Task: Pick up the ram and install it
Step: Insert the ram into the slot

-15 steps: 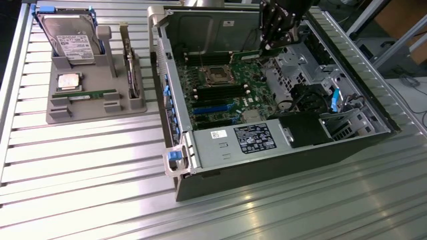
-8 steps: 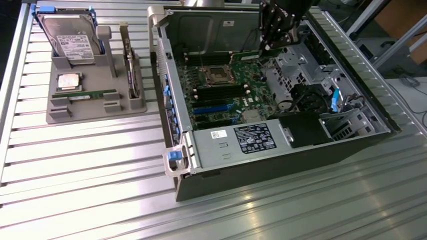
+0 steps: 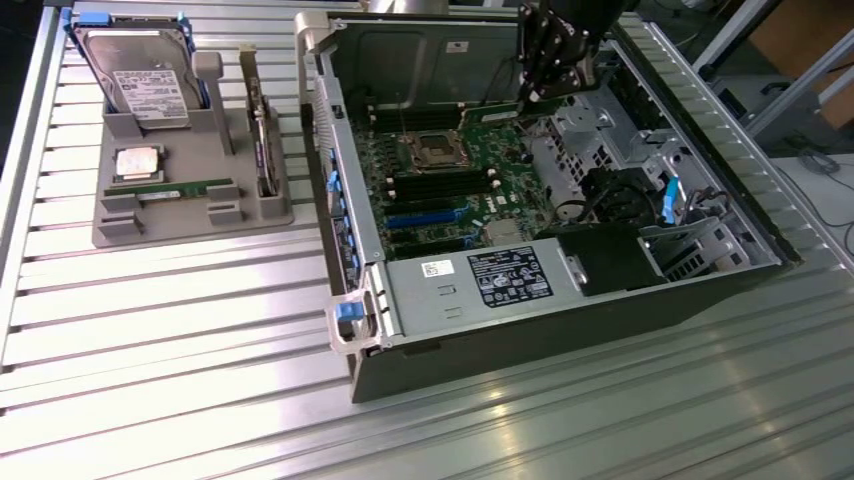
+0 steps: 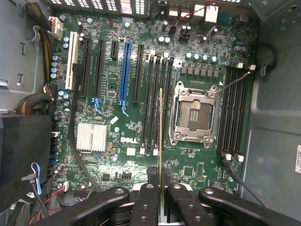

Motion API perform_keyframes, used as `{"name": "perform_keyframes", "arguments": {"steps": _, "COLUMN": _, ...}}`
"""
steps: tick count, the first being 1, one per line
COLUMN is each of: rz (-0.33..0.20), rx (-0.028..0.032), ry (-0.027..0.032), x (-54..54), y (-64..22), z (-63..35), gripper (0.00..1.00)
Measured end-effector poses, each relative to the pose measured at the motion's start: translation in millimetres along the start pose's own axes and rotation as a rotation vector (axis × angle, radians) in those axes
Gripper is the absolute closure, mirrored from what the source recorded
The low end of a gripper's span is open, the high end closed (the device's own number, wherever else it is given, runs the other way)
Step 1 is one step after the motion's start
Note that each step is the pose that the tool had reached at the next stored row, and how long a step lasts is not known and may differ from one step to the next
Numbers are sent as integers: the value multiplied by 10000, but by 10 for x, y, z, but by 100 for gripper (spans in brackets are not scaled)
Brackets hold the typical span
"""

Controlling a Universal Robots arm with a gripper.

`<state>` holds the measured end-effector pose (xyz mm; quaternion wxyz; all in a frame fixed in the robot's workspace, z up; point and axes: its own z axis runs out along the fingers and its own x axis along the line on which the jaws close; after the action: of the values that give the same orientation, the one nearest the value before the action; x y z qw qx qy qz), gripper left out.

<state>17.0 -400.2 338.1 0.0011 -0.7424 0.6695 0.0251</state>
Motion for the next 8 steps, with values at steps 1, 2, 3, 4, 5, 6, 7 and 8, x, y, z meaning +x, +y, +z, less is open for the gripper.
{"name": "perform_keyframes", "arguments": {"steps": 1, "rz": 1, "rx": 1, "ry": 0, "x": 0, "y": 0, "z": 3, "gripper": 86}}
{"name": "perform_keyframes", "arguments": {"steps": 2, "rz": 0, "rx": 0, "ry": -1, "x": 0, "y": 0, "z": 5, "gripper": 86}}
{"name": "perform_keyframes", "arguments": {"steps": 3, "rz": 1, "rx": 0, "ry": 0, "x": 0, "y": 0, "z": 7, "gripper": 86}}
{"name": "perform_keyframes", "arguments": {"steps": 4, "rz": 0, "rx": 0, "ry": -1, "x": 0, "y": 0, "z": 12, "gripper": 86}}
{"name": "perform_keyframes", "arguments": {"steps": 5, "rz": 0, "rx": 0, "ry": 0, "x": 1, "y": 0, "z": 15, "gripper": 86}}
{"name": "perform_keyframes", "arguments": {"steps": 6, "rz": 1, "rx": 0, "ry": 0, "x": 1, "y": -1, "z": 20, "gripper": 86}}
{"name": "perform_keyframes", "arguments": {"steps": 7, "rz": 0, "rx": 0, "ry": 0, "x": 1, "y": -1, "z": 23, "gripper": 86}}
{"name": "perform_keyframes", "arguments": {"steps": 8, "rz": 0, "rx": 0, "ry": 0, "x": 1, "y": -1, "z": 24, "gripper": 86}}
